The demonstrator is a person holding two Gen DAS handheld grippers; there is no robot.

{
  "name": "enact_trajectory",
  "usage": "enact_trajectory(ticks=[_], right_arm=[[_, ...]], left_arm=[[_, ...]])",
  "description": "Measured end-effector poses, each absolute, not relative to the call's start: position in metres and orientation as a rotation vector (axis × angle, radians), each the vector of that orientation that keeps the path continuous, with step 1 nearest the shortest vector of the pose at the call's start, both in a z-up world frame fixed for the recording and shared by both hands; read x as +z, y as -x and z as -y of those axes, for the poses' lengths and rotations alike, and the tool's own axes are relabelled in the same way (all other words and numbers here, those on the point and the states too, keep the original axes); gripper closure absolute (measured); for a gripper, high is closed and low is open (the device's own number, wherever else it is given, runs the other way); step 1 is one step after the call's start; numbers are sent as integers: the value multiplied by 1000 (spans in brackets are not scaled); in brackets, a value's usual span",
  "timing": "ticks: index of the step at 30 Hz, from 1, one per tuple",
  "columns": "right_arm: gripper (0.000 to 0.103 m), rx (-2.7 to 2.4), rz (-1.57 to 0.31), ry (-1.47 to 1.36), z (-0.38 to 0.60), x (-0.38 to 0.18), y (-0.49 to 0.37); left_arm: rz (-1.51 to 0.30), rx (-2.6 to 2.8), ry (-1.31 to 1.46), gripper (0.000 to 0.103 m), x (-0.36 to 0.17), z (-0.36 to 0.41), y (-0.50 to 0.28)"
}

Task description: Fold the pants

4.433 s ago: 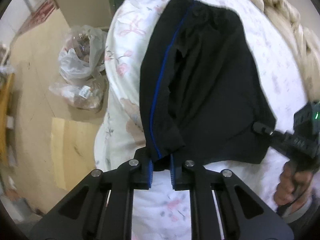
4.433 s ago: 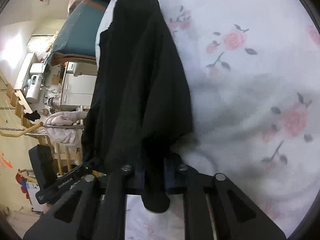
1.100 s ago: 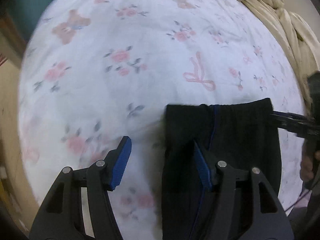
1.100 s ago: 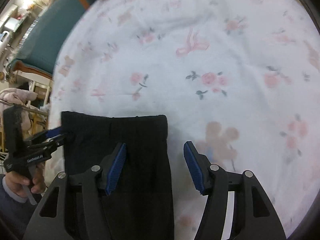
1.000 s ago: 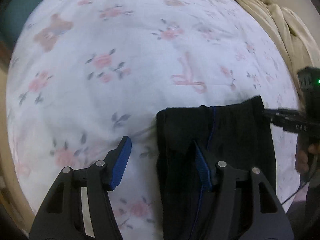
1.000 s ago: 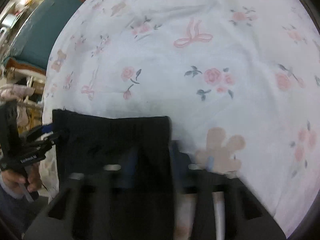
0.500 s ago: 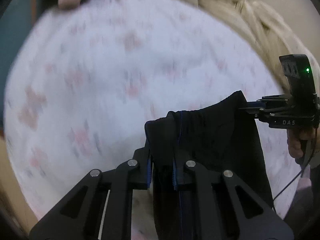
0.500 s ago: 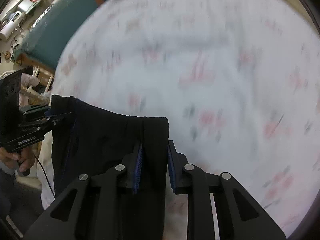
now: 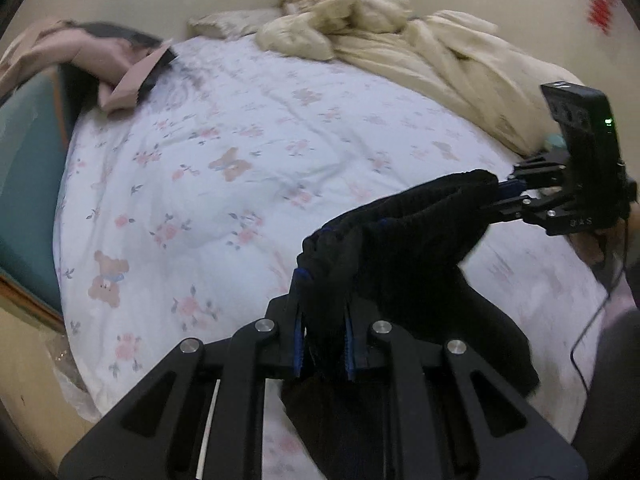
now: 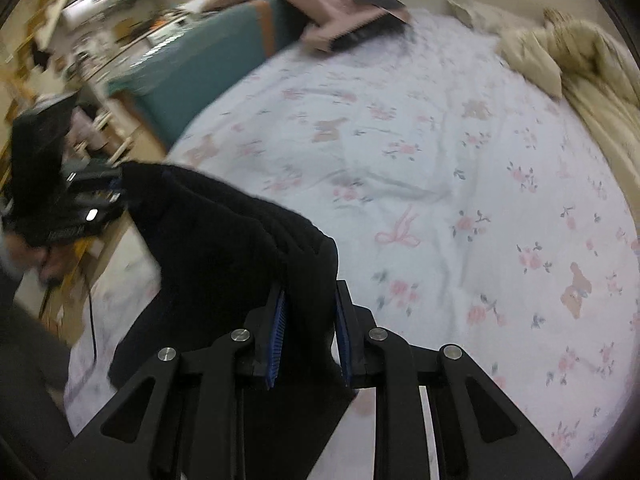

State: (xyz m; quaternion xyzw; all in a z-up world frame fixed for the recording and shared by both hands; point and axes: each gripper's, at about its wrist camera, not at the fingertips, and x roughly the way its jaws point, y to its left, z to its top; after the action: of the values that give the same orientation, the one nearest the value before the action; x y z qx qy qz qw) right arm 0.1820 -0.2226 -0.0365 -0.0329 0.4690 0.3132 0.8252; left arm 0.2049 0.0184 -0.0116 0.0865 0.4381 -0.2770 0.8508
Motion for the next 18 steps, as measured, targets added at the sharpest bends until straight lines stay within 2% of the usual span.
enact_trajectory(ticks=[5, 6, 7, 8, 12, 15, 17, 18], right_arm=[[81, 666, -990, 59, 242, -41, -114], [84, 656, -994, 51, 246, -46, -101], [93, 655, -1001, 42, 249, -49, -92], [96, 659, -1018, 39, 249, -56, -81], [96, 635, -1079, -17, 246, -76, -60], [90, 597, -1104, -40, 248, -79, -59], [90, 577, -1116, -86, 254, -84, -57], [90, 568, -1142, -102, 254, -88, -56]], left_arm=[[-940, -602, -279, 91, -12, -16, -143], [-950, -606, -279, 91, -15, -16, -134], [-957, -613, -289, 91, -18, -15, -123], [-960, -625, -299, 91, -24, -14, -110], [-954, -639, -466, 91, -50, 5, -69], [-898, -712, -656, 90, -68, 21, -26], [-901, -733, -764, 85, -85, 24, -3], [-942, -733, -800, 74, -94, 25, 1]])
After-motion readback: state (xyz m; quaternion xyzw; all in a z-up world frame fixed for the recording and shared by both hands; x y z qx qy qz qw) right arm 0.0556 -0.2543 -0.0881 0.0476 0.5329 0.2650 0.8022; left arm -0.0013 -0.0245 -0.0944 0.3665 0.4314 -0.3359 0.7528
